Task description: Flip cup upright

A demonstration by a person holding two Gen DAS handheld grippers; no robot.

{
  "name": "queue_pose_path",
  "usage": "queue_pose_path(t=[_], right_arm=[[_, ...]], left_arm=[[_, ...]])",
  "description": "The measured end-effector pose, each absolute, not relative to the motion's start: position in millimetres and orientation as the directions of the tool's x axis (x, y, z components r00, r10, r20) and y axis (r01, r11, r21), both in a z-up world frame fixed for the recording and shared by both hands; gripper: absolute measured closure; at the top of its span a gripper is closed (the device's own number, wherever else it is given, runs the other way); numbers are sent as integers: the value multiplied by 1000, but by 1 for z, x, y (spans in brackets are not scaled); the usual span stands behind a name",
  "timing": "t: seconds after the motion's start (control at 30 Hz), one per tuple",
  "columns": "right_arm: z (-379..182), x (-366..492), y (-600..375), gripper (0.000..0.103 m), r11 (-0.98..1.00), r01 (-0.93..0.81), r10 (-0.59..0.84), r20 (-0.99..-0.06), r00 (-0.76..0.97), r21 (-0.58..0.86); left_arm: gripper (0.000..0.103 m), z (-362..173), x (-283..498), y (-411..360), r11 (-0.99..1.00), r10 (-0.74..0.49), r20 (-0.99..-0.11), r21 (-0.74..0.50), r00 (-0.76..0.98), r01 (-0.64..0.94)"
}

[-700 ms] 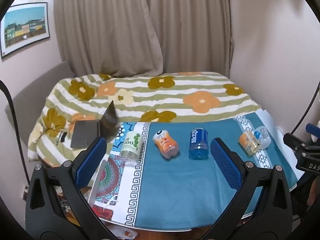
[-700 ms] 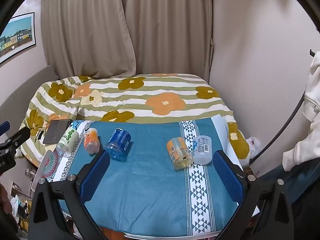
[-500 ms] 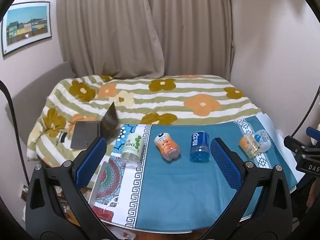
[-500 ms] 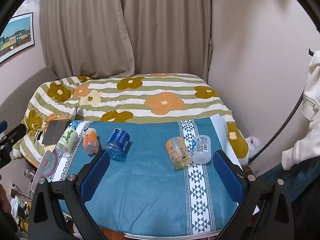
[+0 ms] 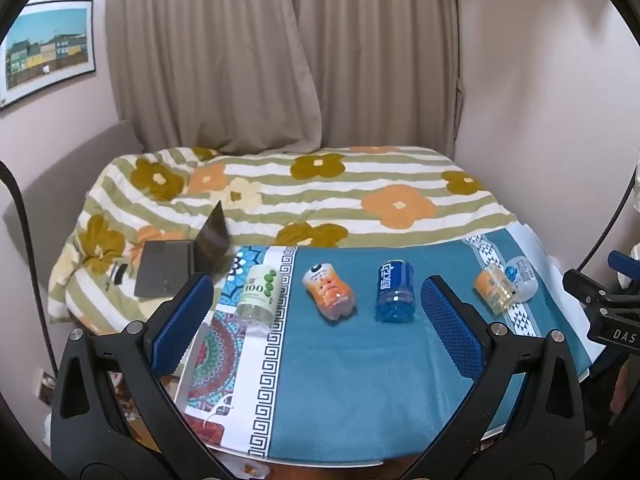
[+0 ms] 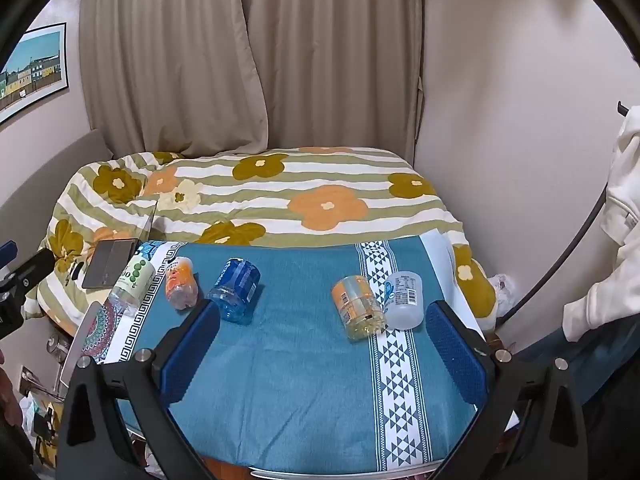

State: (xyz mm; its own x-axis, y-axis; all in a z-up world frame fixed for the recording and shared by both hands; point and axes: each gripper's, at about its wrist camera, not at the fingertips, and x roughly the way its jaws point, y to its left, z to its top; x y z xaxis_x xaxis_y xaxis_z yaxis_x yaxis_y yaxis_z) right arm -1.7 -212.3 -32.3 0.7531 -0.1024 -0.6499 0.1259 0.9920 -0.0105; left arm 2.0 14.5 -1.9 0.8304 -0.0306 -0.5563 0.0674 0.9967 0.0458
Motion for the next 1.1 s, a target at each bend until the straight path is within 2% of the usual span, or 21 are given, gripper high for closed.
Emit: queue_pose_path(t=[1.1], right_arm=[[-30,0,-205,0,992,125,-100,-656,748,-9]], left_arm=[[0,1,6,17,995,-50,-572,38,818,88]])
